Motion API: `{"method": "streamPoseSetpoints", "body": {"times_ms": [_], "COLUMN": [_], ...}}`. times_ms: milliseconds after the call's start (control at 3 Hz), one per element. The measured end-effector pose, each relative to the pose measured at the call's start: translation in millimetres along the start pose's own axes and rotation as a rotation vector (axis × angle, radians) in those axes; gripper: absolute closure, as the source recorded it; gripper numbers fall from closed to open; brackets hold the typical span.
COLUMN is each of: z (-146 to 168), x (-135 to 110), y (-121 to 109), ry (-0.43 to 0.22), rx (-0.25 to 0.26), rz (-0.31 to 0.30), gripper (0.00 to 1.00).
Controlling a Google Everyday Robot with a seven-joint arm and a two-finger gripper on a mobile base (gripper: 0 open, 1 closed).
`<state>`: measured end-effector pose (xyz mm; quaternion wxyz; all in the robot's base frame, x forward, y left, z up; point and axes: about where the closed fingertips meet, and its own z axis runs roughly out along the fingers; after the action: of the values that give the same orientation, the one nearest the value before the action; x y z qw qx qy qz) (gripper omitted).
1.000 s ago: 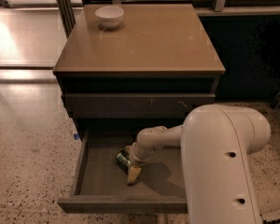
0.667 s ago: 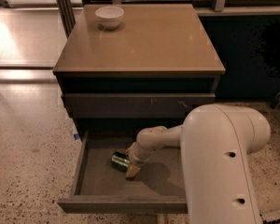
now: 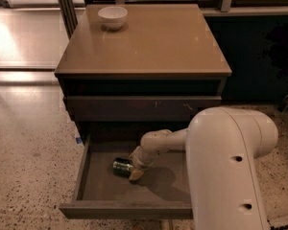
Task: Pick green can from middle drawer and place on counter
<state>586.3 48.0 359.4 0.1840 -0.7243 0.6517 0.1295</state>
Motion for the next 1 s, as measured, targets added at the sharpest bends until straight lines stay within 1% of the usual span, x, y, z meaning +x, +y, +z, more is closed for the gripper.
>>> {"method": "streamPoseSetpoints", "body": {"times_ms": [333, 667, 1000], "z": [0.0, 0.0, -7.9], "x": [0.0, 0.0, -3.5], "y": [0.0, 0.0, 4.3], "ry": [0.0, 0.0, -0.017], "rx": [0.0, 0.0, -0.004], "rz": [0.0, 0.0, -0.02], "gripper": [1.0, 1.0, 1.0]}}
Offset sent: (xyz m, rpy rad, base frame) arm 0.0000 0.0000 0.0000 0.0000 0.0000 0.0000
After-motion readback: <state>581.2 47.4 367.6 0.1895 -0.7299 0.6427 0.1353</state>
